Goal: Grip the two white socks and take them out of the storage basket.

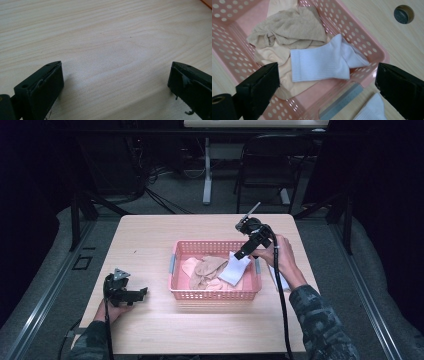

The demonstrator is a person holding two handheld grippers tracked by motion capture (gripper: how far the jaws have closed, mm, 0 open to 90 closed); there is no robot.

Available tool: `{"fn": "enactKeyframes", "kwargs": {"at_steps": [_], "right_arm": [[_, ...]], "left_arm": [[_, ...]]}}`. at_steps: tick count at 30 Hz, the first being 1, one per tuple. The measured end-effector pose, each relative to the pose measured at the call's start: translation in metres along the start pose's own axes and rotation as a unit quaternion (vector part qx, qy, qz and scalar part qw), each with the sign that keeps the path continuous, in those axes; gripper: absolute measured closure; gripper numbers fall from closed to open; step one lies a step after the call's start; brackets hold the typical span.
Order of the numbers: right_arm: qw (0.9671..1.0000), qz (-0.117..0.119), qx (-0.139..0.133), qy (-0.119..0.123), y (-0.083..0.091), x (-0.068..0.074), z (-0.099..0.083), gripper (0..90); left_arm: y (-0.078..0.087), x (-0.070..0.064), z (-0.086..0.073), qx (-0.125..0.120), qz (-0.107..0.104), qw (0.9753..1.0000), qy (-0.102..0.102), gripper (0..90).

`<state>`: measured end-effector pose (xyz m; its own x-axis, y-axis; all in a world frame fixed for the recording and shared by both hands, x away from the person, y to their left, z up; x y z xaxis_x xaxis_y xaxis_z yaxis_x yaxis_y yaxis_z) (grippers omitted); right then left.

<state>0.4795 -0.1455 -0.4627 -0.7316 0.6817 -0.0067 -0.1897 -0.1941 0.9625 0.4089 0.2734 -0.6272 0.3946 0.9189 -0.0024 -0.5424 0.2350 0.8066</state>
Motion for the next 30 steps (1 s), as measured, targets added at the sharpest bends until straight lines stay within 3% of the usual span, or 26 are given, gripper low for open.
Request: {"fn": "enactKeyframes", "kwargs": {"at_steps": [7,12,23,30], "right_arm": [[0.9992,0.019,0.03,0.018,-0.024,0.001,0.012,16.5],[0.9981,0.028,0.054,0.004,-0.043,-0.007,0.017,21.4],[0.9988,0.02,0.033,-0.031,-0.076,-0.022,0.013,28.9],[0.9982,0.023,0.033,-0.045,-0.088,-0.027,0.01,34.3]], "left_arm": [[0.0,0.0,0.0,0.0,0.0,1.0,0.0,0.2],[0.0,0.0,0.0,0.0,-0.001,1.0,0.0,0.2],[0.0,0.0,0.0,0.0,-0.001,1.0,0.0,0.2],[0.0,0.0,0.0,0.0,-0.001,1.0,0.001,0.2]]}}
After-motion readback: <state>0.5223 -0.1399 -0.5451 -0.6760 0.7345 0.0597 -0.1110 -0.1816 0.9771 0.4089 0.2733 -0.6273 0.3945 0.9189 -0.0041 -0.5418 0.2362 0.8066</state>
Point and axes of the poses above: each handheld gripper's, and its own axes: y roughly backward along the jaws, z roughly out of its top, x roughly to its left, the point moved 5 cm from there along -y, roughly forward along the jaws, and after that the axes turned 9 degrees about x, right-handed, at the moved point
